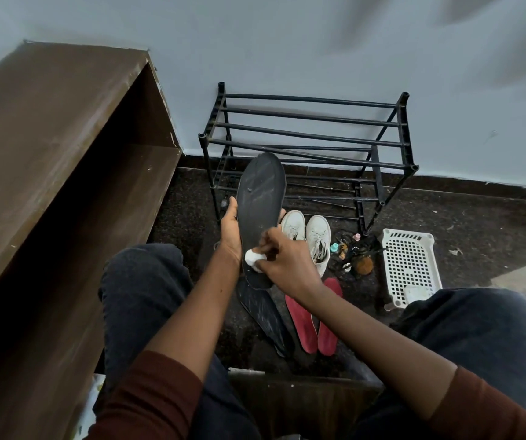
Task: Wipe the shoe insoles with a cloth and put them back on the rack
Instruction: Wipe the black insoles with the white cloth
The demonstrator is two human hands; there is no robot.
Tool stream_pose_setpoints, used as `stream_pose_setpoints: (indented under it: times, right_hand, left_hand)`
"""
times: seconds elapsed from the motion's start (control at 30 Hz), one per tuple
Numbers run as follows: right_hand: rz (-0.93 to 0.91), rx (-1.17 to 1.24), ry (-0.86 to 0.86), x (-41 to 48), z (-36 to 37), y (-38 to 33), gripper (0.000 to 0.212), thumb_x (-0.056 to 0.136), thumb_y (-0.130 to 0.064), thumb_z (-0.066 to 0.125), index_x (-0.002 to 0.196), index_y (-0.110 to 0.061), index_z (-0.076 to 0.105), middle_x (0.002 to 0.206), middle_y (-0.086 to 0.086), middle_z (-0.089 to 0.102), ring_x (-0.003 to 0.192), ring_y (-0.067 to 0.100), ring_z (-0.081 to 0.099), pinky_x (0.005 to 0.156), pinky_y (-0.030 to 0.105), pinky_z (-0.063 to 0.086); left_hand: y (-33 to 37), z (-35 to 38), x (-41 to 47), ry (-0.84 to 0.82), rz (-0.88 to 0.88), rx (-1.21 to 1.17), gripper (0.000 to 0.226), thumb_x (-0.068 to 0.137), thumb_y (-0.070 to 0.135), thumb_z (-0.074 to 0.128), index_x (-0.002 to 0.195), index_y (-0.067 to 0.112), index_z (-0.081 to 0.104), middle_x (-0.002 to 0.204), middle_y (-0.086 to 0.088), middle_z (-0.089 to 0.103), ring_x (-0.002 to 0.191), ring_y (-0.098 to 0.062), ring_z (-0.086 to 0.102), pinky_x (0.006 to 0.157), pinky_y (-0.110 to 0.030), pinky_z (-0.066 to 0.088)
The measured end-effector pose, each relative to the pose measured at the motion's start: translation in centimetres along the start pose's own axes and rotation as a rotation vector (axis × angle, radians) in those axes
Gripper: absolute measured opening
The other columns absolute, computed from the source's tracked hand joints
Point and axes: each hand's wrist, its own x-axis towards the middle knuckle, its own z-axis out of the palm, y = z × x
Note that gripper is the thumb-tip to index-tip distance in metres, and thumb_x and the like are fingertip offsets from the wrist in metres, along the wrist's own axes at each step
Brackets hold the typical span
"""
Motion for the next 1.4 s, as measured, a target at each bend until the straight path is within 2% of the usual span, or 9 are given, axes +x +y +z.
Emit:
stream_pose_setpoints:
  times: [0.17,0.33,0.63,0.8,0.9,1.0,1.07,1.23,1.4]
  right_hand:
    - [-0.070,-0.048,-0.025,-0.1,-0.2,0.3,0.024,0.068,0.003,0.065,0.087,-0.008,0.054,0.082,0.002,0.069,0.080,0.020,0.066,0.070,0.040,0.053]
    - [-0.070,-0.127,0.075,3.4,-0.8,-0.6,0.023,0.074,-0.002,0.063,0.093,-0.004,0.051,0.090,0.009,0.070,0.085,0.030,0.064,0.070,0.038,0.050]
    - [-0.028,-0.154,0.125,4.1,-0.6,-0.9,0.021,0.074,-0.003,0.061,0.091,-0.005,0.051,0.088,0.010,0.069,0.082,0.028,0.064,0.069,0.040,0.051]
    - [-0.013,-0.122,0.033,0.6,-0.3,-1.3,0.018,0.072,-0.007,0.065,0.086,-0.007,0.054,0.077,0.008,0.066,0.074,0.026,0.061,0.065,0.040,0.049]
    - [-0.013,-0.116,-0.049,-1.1,-0.2,-1.2,0.020,0.070,-0.007,0.066,0.087,-0.009,0.055,0.079,0.006,0.068,0.076,0.026,0.063,0.065,0.036,0.050]
    - [-0.012,-0.111,-0.039,-1.4,0.0,-1.2,0.020,0.071,-0.007,0.065,0.089,-0.009,0.056,0.081,0.006,0.068,0.077,0.026,0.063,0.067,0.036,0.050]
    - [-0.006,-0.089,-0.001,-0.9,0.1,-1.3,0.020,0.072,-0.007,0.065,0.091,-0.009,0.056,0.083,0.005,0.069,0.077,0.023,0.064,0.070,0.035,0.051]
    - [0.043,-0.032,0.140,2.1,-0.8,-1.5,0.019,0.073,-0.007,0.068,0.088,-0.007,0.055,0.082,0.004,0.066,0.073,0.018,0.059,0.064,0.025,0.042]
    - [0.153,-0.005,0.228,5.1,-2.4,-1.0,0.019,0.071,0.001,0.064,0.088,-0.004,0.056,0.079,0.000,0.060,0.074,0.017,0.056,0.064,0.023,0.040]
  left_hand:
    - [-0.2,0.0,-0.3,-0.007,-0.014,-0.025,0.078,0.094,0.063,0.023,0.106,0.002,0.070,0.108,-0.021,0.065,0.089,-0.031,0.067,0.077,-0.038,0.057]
    - [-0.6,0.0,0.0,0.052,0.073,0.073,0.065,0.095,0.055,0.038,0.133,0.003,0.049,0.131,-0.021,0.053,0.120,-0.033,0.053,0.108,-0.045,0.037]
    - [-1.1,0.3,-0.1,0.128,-0.013,0.173,0.065,0.097,0.057,0.023,0.099,0.006,0.064,0.084,-0.012,0.071,0.084,-0.021,0.065,0.079,-0.032,0.052]
    - [-0.5,0.3,0.2,0.160,0.036,0.107,0.067,0.098,0.055,0.023,0.122,-0.001,0.052,0.123,-0.025,0.053,0.107,-0.032,0.054,0.101,-0.042,0.040]
    - [-0.5,-0.4,-0.1,-0.030,0.012,0.064,0.094,0.080,0.073,0.035,0.144,0.005,0.034,0.137,-0.023,0.042,0.107,-0.034,0.056,0.083,-0.040,0.052]
    - [-0.2,0.2,-0.7,-0.138,0.031,0.034,0.093,0.078,0.073,0.044,0.145,0.010,0.033,0.134,-0.021,0.043,0.104,-0.032,0.056,0.076,-0.038,0.056]
    - [0.1,0.7,-1.0,-0.132,0.070,0.038,0.081,0.079,0.065,0.051,0.140,0.012,0.040,0.137,-0.019,0.044,0.112,-0.031,0.054,0.082,-0.040,0.056]
    - [-0.2,1.4,-1.7,-0.003,0.086,0.181,0.055,0.094,0.051,0.041,0.114,0.004,0.064,0.109,-0.016,0.067,0.095,-0.026,0.067,0.087,-0.037,0.055]
    - [-1.6,2.1,-2.5,-0.134,-0.074,0.126,0.077,0.098,0.055,0.017,0.081,0.012,0.079,0.086,-0.010,0.074,0.076,-0.020,0.072,0.064,-0.028,0.059]
